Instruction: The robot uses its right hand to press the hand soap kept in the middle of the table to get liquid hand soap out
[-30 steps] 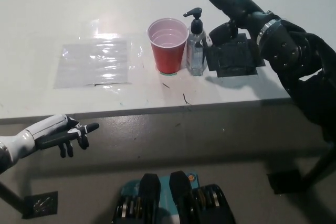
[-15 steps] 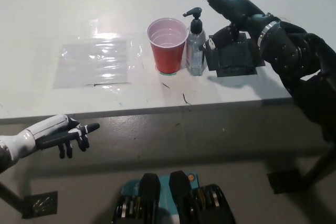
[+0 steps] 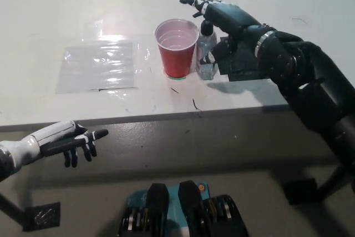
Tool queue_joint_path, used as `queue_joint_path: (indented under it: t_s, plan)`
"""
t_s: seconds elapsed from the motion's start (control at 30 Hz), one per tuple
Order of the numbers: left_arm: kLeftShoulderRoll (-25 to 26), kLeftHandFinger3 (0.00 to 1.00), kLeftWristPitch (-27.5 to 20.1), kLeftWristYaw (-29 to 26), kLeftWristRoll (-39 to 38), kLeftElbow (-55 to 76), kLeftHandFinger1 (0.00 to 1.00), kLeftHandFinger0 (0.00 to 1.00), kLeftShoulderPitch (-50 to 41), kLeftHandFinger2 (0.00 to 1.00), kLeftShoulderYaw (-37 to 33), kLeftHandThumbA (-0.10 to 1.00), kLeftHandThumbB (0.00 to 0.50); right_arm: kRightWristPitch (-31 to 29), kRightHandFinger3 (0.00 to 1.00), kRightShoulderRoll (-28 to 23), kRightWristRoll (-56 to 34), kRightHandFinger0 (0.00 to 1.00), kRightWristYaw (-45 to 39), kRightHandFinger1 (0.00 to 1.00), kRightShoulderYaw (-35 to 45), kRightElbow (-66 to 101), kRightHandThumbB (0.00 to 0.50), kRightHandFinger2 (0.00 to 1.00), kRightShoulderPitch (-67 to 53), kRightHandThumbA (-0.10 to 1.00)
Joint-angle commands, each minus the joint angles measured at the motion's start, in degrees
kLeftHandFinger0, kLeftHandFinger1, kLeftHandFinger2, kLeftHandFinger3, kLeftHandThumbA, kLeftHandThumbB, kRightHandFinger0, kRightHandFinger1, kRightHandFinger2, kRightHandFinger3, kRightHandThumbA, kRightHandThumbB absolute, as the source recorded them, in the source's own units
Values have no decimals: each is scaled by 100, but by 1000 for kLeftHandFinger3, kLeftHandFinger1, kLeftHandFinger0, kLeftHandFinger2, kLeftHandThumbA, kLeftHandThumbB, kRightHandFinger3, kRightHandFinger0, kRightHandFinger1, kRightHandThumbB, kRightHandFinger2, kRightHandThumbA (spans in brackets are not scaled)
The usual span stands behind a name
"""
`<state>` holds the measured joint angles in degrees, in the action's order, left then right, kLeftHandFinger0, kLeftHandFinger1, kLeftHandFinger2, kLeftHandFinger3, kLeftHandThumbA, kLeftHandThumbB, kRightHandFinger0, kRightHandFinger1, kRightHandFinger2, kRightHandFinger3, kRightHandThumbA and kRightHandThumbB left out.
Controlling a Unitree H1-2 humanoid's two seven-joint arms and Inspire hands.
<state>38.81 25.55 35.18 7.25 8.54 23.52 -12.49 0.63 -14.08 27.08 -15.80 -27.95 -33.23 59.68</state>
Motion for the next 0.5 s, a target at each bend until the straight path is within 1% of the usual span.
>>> queue_joint_path:
  t_s: [0.0,0.03,0.1,0.13,0.17,0.23,0.33,0.37,0.4,0.43,0.47]
  plan:
    - [198,649,108,100,34,140,298,339,233,429,39,925,232,-475,1000,109,244,1000,247,1000,-15,-268,380,1000,443,1000]
    - [201,640,76,94,50,130,293,334,232,424,37,926,229,-535,1000,128,277,1000,281,1000,-25,-337,370,1000,449,1000]
    - [183,631,-21,82,106,105,285,325,243,415,4,940,239,-567,1000,129,329,1000,339,1000,-8,-355,375,1000,395,1000]
    - [182,631,-15,83,104,109,288,329,238,417,12,943,242,-575,1000,142,342,1000,349,1000,-5,-400,359,1000,393,1000]
    - [187,633,15,88,84,145,296,336,235,423,34,937,231,-589,1000,146,378,1000,360,1000,-20,-462,357,1000,403,1000]
    - [185,634,21,92,75,142,304,347,234,431,45,932,237,-626,1000,119,367,1000,342,1000,-2,-490,359,1000,360,1000]
    - [186,642,47,105,91,138,318,352,288,444,33,915,210,-648,1000,43,470,1000,362,1000,-24,-539,343,1000,322,1000]
    - [193,646,29,111,101,134,325,356,306,451,26,916,213,-639,1000,-3,549,1000,364,1000,-56,-535,348,1000,300,1000]
    - [192,653,71,122,94,142,337,370,313,461,25,916,213,-661,1000,-30,602,1000,370,1000,-86,-557,338,1000,289,1000]
    - [199,651,42,115,93,139,329,365,313,456,39,921,212,-642,1000,-45,633,1000,366,1000,-97,-567,338,1000,294,1000]
    - [194,650,24,122,70,129,314,355,313,446,48,926,223,-640,1000,-100,702,1000,364,1000,-128,-551,351,1000,269,1000]
